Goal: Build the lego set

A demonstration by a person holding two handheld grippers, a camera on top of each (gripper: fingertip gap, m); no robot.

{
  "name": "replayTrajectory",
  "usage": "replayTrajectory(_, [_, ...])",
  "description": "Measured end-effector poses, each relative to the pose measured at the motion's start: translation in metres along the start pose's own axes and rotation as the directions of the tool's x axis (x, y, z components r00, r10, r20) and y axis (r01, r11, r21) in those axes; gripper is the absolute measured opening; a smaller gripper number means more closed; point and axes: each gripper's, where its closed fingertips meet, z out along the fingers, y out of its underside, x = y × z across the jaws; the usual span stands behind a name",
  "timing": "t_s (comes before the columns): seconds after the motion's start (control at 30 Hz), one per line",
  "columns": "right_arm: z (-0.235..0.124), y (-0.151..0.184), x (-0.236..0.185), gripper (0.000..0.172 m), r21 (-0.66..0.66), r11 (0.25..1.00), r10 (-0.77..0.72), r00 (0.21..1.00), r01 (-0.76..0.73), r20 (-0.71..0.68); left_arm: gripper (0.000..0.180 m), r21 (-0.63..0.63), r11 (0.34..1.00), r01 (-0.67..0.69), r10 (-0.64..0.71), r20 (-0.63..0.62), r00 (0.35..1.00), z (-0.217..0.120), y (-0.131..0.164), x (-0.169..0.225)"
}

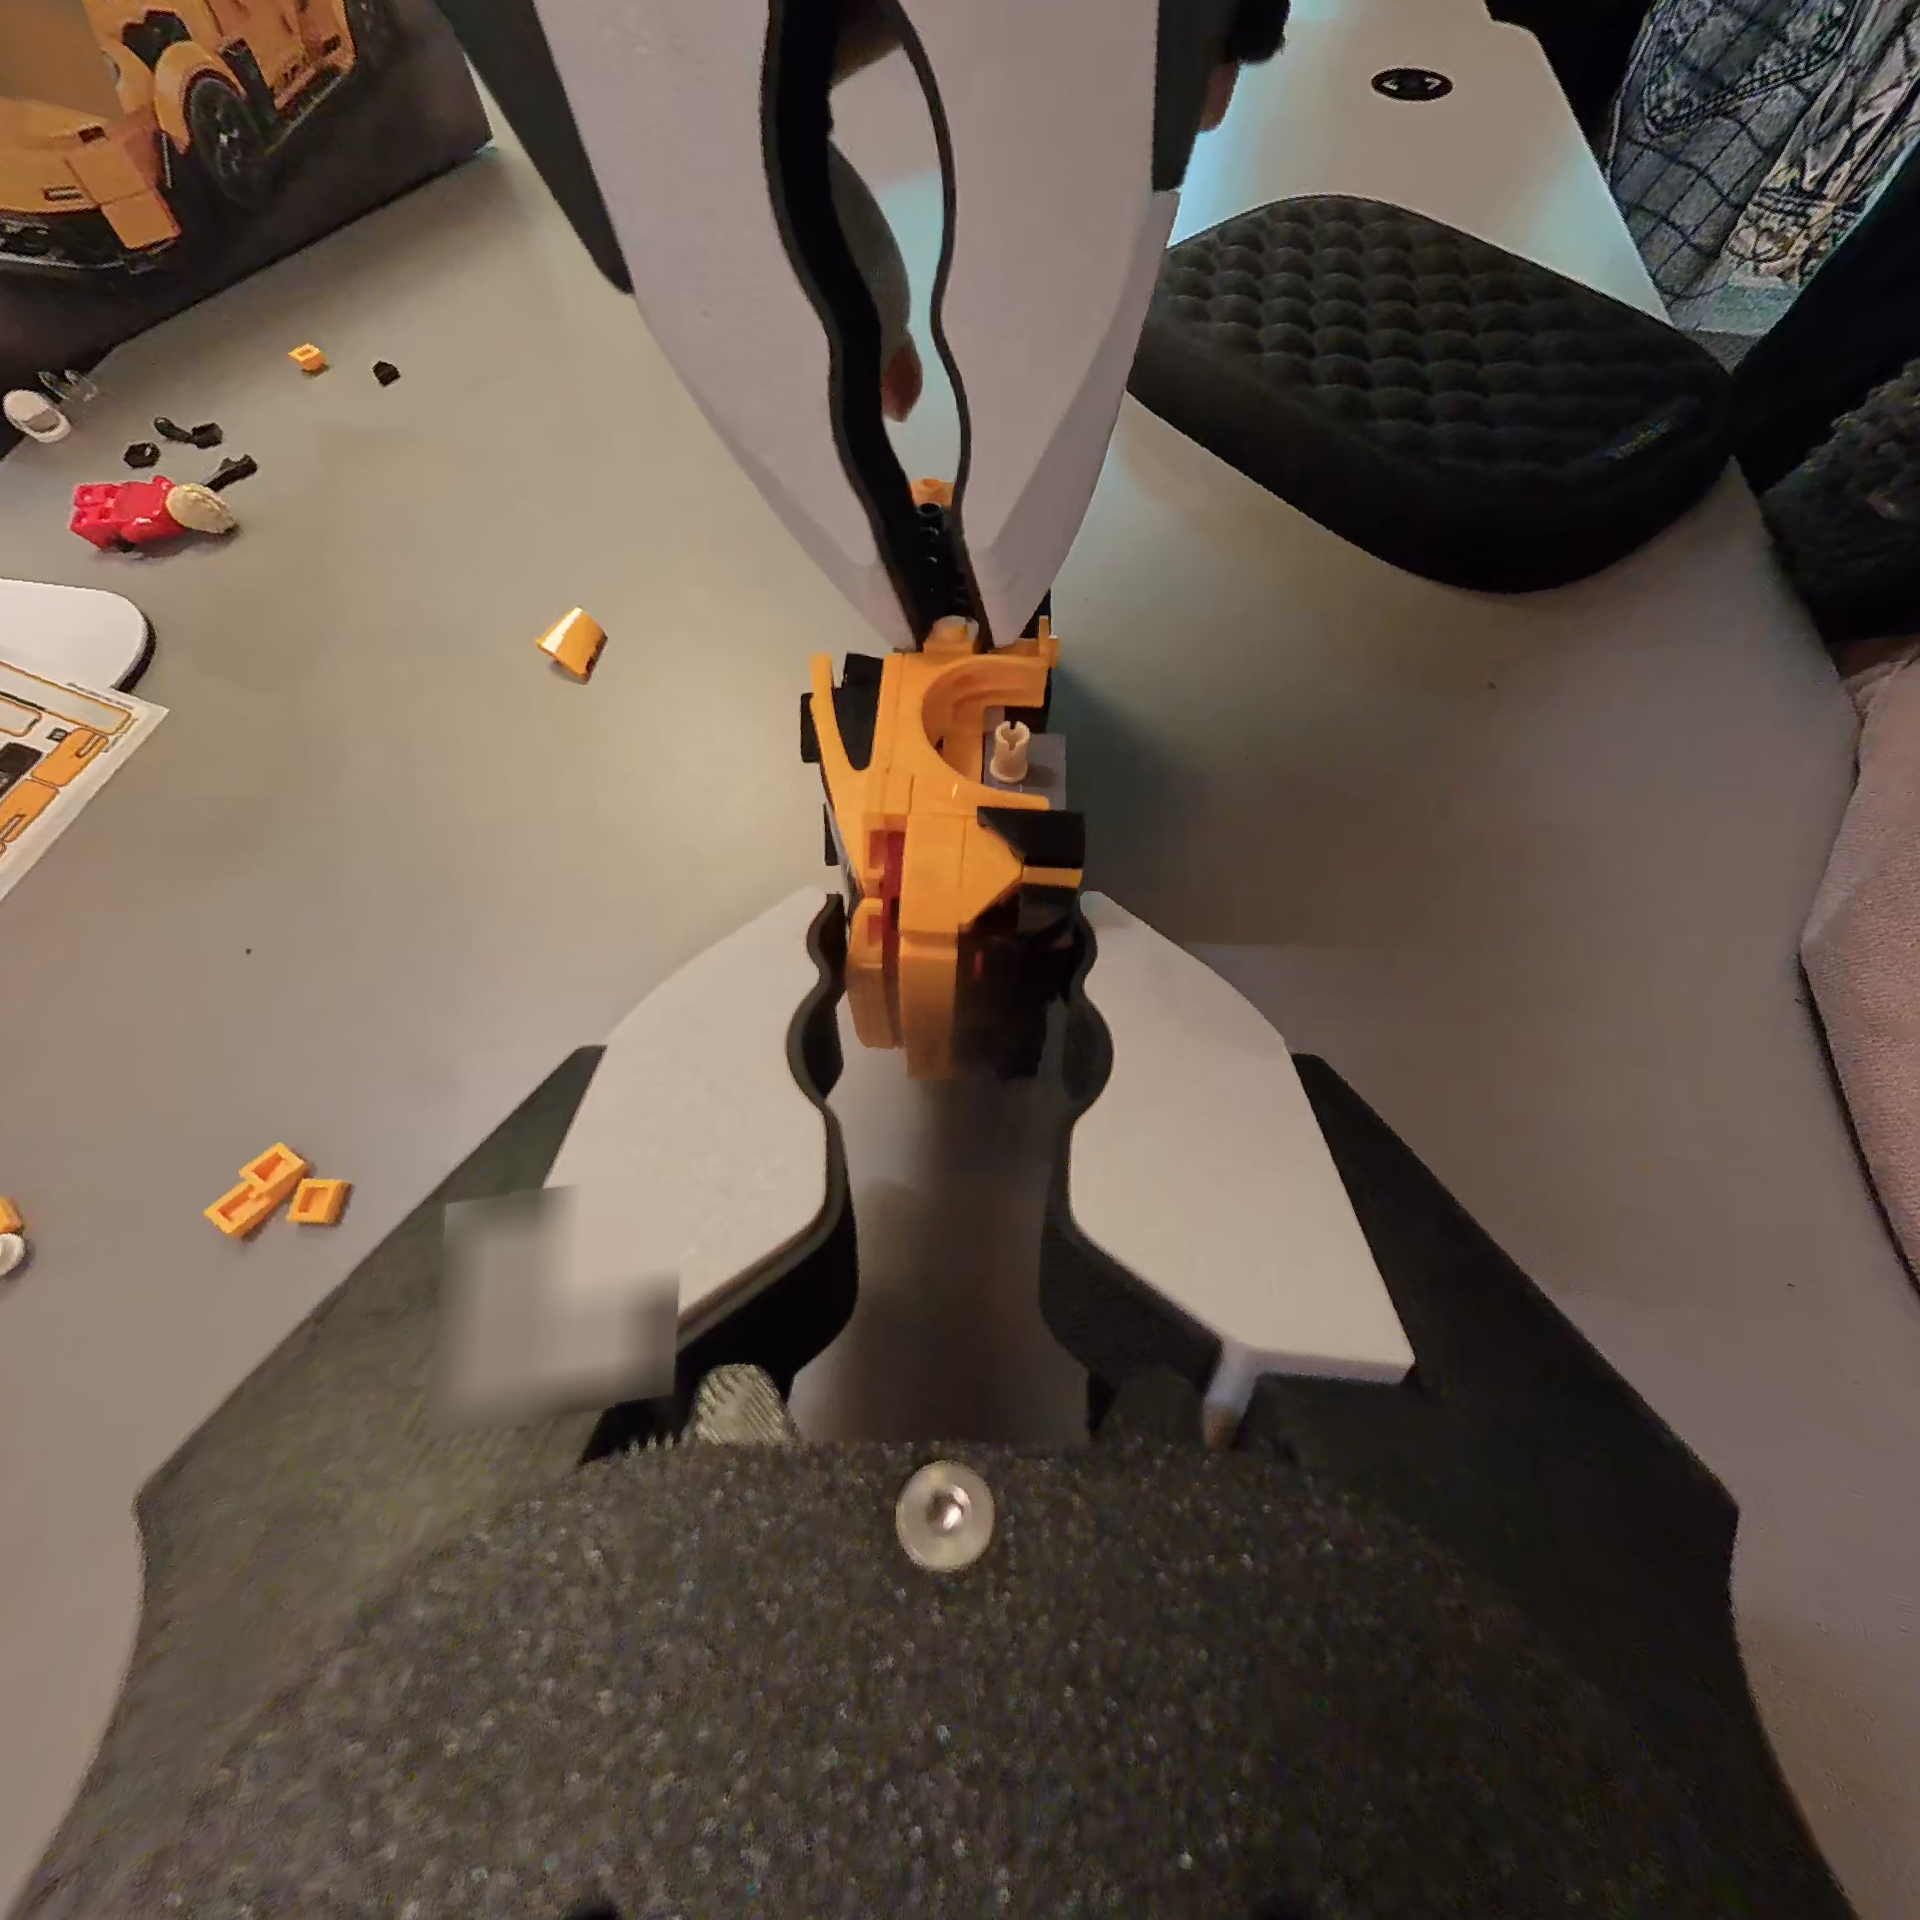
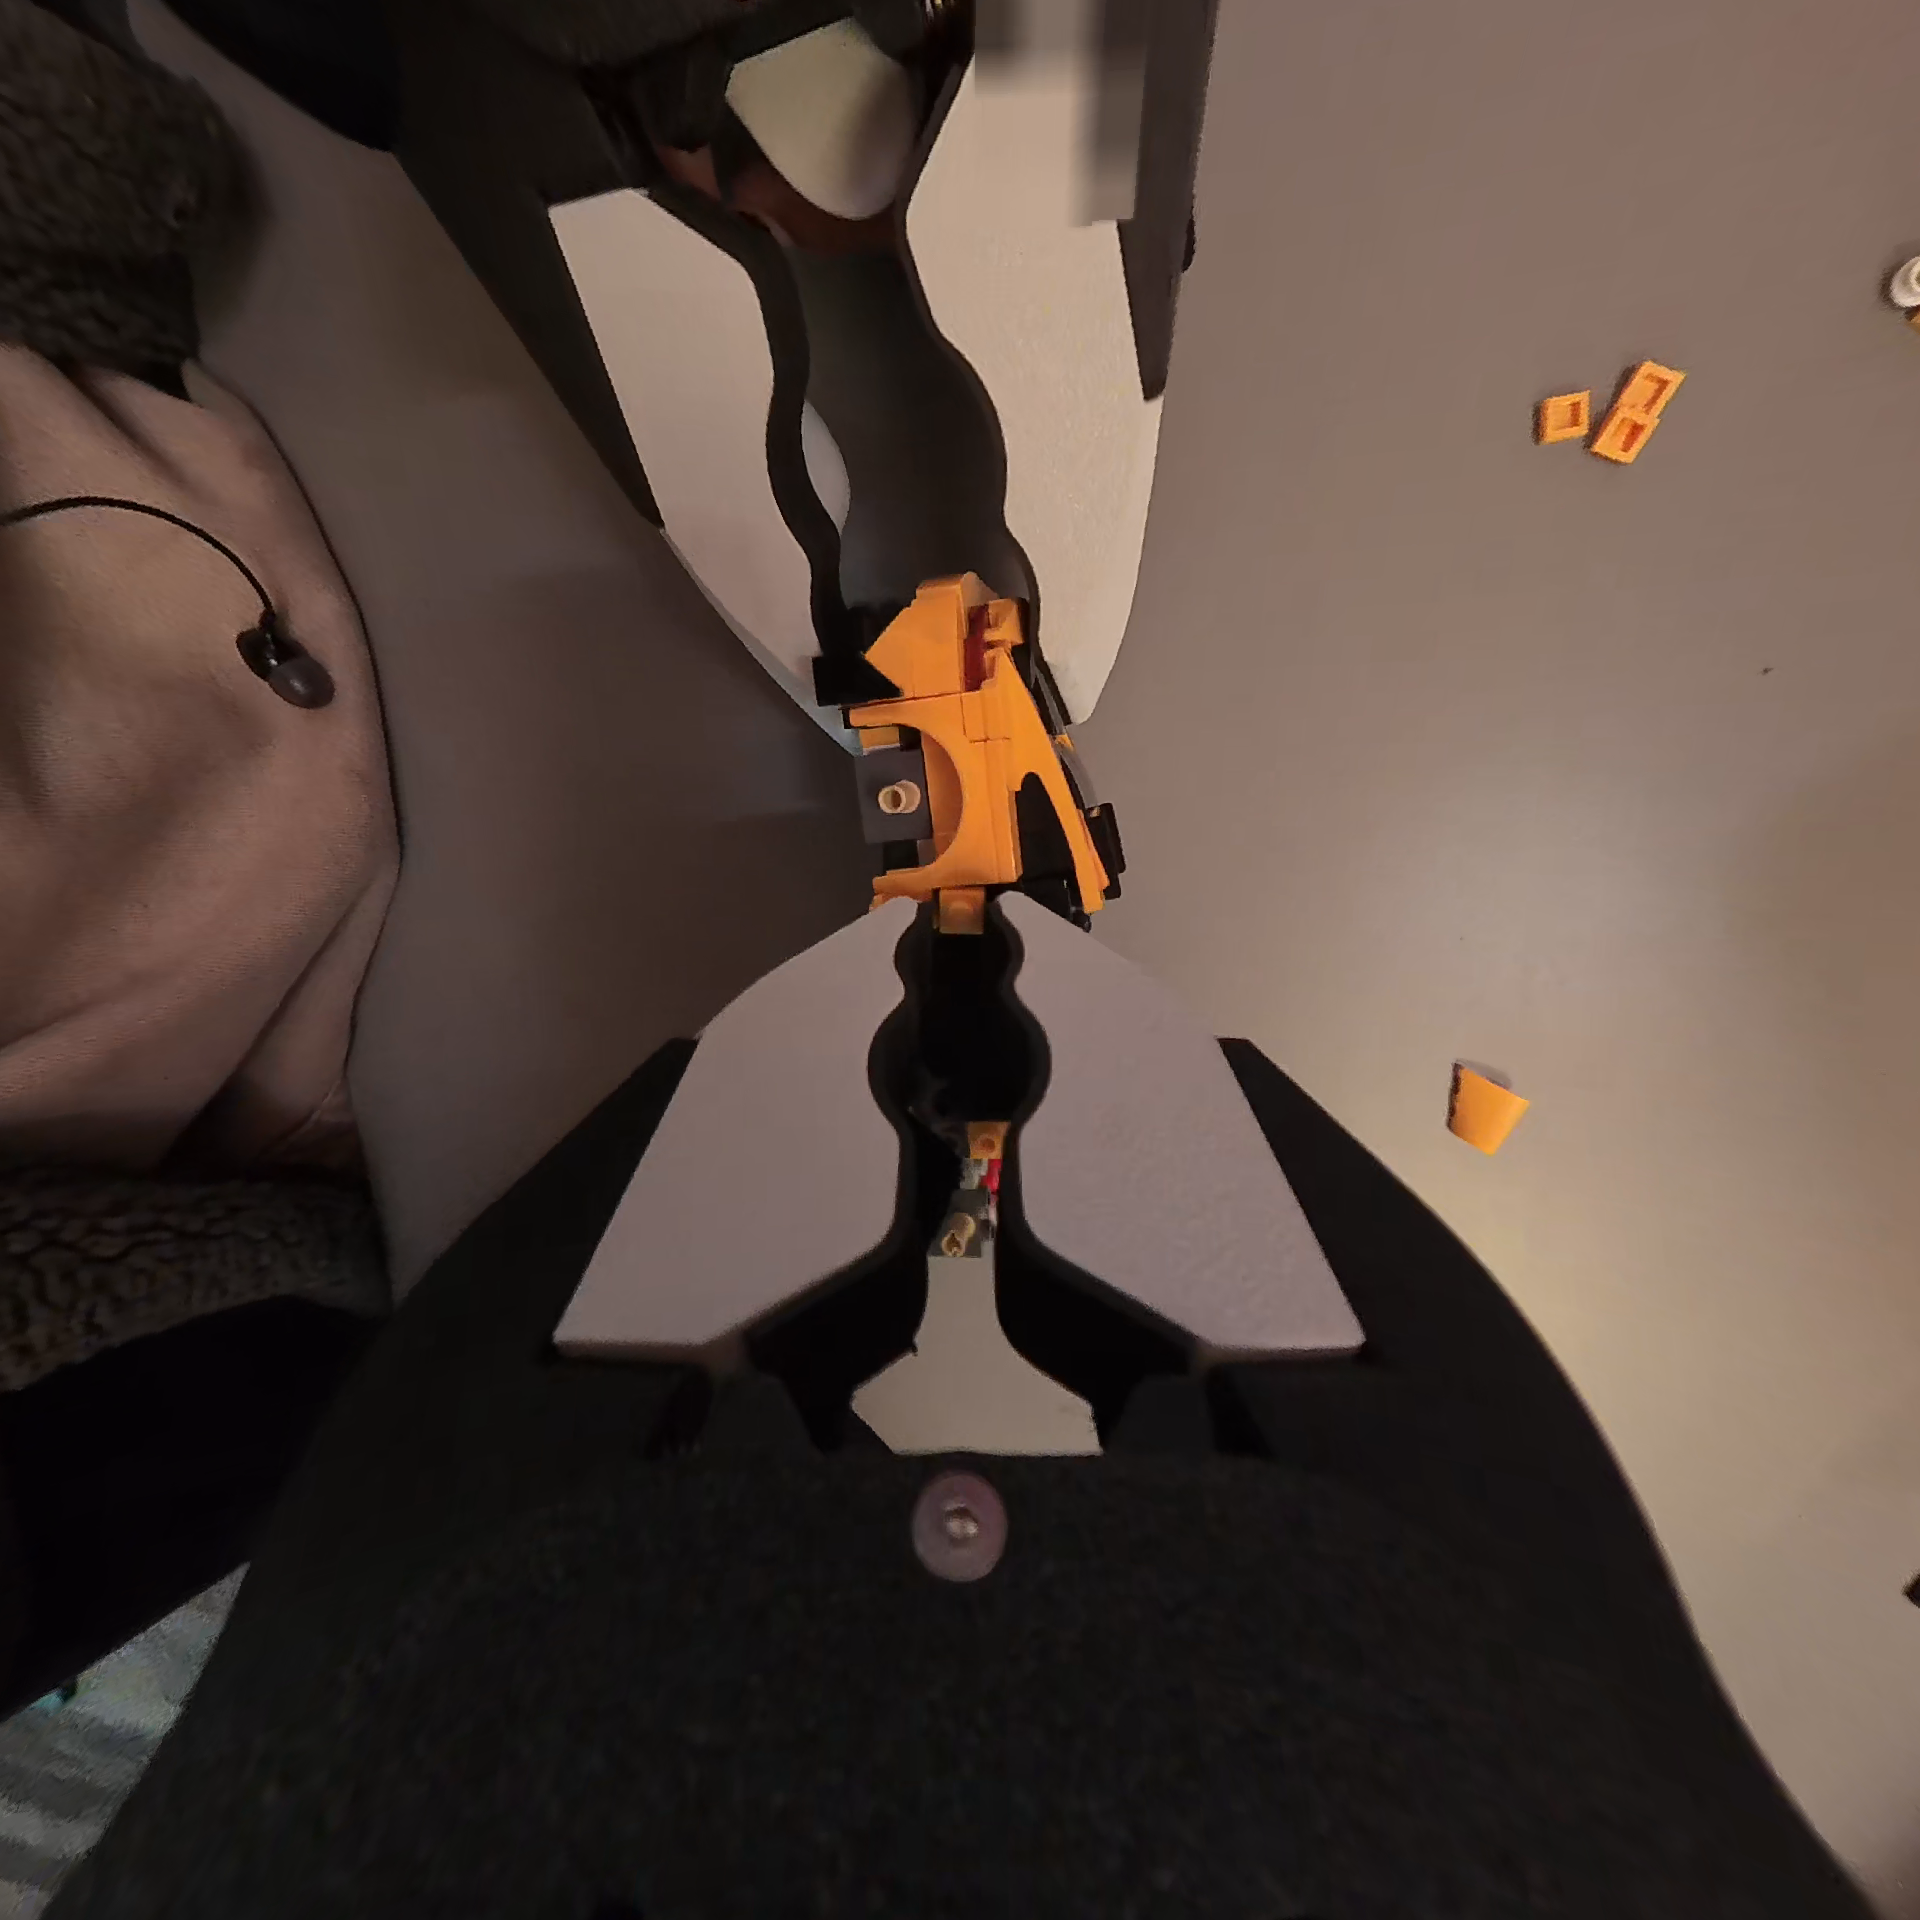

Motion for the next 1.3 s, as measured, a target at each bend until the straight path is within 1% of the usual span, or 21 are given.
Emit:
replayTrajectory(0.27, [0.0, 0.0, -0.002, 0.01, 0.003, 1.0, -0.028, 0.999, 0.028, 0.046, 0.039, 0.003, 1.0, 0.001, -0.001, -0.008, 1.0, 0.0, 0.0, 0.001])
replayTrajectory(0.57, [-0.001, 0.001, -0.01, 0.018, 0.008, 0.999, -0.041, 0.991, 0.04, 0.126, 0.039, 0.003, 1.0, 0.004, -0.004, -0.011, 1.0, -0.001, 0.0, 0.001])
replayTrajectory(0.73, [-0.001, 0.001, -0.015, 0.028, -0.003, 0.998, -0.063, 0.992, 0.064, 0.112, 0.039, 0.003, 1.0, 0.006, -0.006, -0.013, 1.0, -0.001, 0.0, 0.002])
replayTrajectory(0.83, [-0.001, 0.001, -0.017, 0.034, -0.009, 0.997, -0.074, 0.994, 0.075, 0.08, 0.039, 0.003, 1.0, 0.008, -0.008, -0.014, 1.0, -0.001, 0.0, 0.002])
replayTrajectory(1.0, [0.0, 0.0, -0.018, 0.037, -0.004, 0.996, -0.084, 0.996, 0.084, 0.03, 0.039, 0.002, 1.0, 0.008, -0.008, -0.014, 1.0, -0.001, 0.0, 0.002])
replayTrajectory(1.2, [-0.004, -0.002, -0.013, 0.037, 0.042, 0.996, -0.076, 0.997, 0.077, -0.024, 0.039, 0.001, 1.0, 0.01, -0.01, -0.015, 1.0, -0.001, 0.001, 0.002])
replayTrajectory(1.3, [-0.009, -0.004, -0.012, 0.03, 0.091, 0.994, -0.059, 0.998, 0.06, -0.02, 0.039, 0.0, 1.0, 0.009, -0.009, -0.016, 1.0, -0.001, 0.001, 0.002])
